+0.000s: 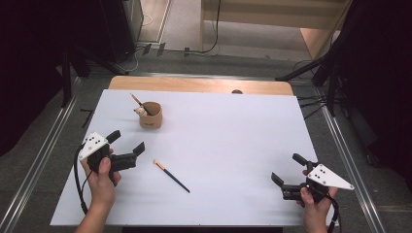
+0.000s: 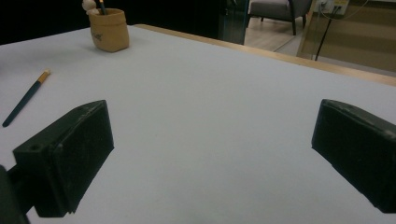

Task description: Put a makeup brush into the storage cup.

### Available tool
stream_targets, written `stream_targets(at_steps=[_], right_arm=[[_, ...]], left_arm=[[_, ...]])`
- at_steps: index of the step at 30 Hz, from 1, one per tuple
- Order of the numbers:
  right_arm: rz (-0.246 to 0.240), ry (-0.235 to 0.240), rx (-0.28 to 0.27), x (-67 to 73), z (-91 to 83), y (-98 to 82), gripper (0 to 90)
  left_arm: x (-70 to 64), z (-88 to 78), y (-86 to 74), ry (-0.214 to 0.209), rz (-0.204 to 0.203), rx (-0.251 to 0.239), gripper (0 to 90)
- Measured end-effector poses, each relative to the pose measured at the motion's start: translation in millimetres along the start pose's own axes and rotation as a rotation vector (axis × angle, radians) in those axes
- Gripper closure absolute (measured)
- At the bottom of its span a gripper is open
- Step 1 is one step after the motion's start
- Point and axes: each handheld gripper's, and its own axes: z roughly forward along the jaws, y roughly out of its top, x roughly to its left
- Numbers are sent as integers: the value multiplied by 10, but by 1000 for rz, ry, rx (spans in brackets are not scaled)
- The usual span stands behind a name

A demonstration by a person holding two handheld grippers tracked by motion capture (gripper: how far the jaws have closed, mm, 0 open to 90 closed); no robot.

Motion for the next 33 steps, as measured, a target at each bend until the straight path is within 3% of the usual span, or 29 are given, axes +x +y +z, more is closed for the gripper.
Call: stream_targets(at_steps=[3, 9, 12, 33], right_arm=[[3, -1, -1, -5, 9, 5, 0], [-4, 2, 4, 10, 29, 7, 0], [-5, -2, 1, 3, 16, 6, 0], [-1, -26, 5, -26, -31, 3, 0]], left_arm=[[-39, -55, -47, 12, 41, 13, 0], [-15, -193, -188, 6, 26, 11, 0], [-8, -251, -253, 18, 44, 29, 0], [84, -669, -444, 49, 53, 53, 0]])
